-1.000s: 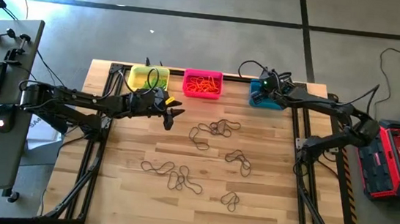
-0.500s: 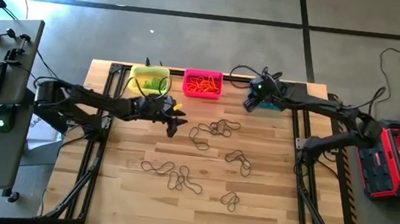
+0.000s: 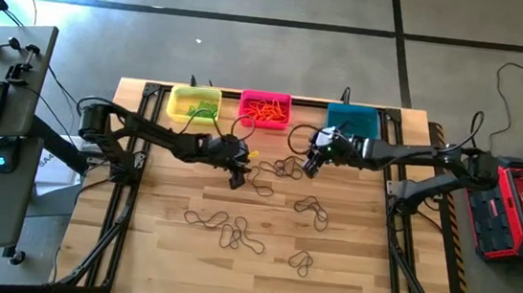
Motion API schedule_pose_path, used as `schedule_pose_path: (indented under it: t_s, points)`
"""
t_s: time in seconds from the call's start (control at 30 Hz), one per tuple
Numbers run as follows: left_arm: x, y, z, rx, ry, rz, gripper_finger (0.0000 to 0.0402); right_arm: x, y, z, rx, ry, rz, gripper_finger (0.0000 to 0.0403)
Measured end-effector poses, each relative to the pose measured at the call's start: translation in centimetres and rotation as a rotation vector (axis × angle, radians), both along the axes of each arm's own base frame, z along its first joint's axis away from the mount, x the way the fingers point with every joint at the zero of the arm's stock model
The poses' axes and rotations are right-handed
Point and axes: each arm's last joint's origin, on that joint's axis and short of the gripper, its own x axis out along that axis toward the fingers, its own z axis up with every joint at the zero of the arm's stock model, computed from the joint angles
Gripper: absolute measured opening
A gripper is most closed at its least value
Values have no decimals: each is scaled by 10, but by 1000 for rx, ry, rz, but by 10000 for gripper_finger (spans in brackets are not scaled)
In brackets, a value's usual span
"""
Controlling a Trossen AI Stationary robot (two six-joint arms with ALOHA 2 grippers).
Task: Sort rubber bands into baskets
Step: Put the violet rubber band into the blue bin
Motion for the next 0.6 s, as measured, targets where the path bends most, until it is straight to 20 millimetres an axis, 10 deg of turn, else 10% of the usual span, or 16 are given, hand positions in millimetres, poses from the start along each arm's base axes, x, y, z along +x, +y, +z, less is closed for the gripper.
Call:
schedule_pose_path:
  t_s: [0.6]
  points:
    - [34, 6, -20, 94, 215, 5, 147, 5, 11, 1, -6, -42, 34, 113]
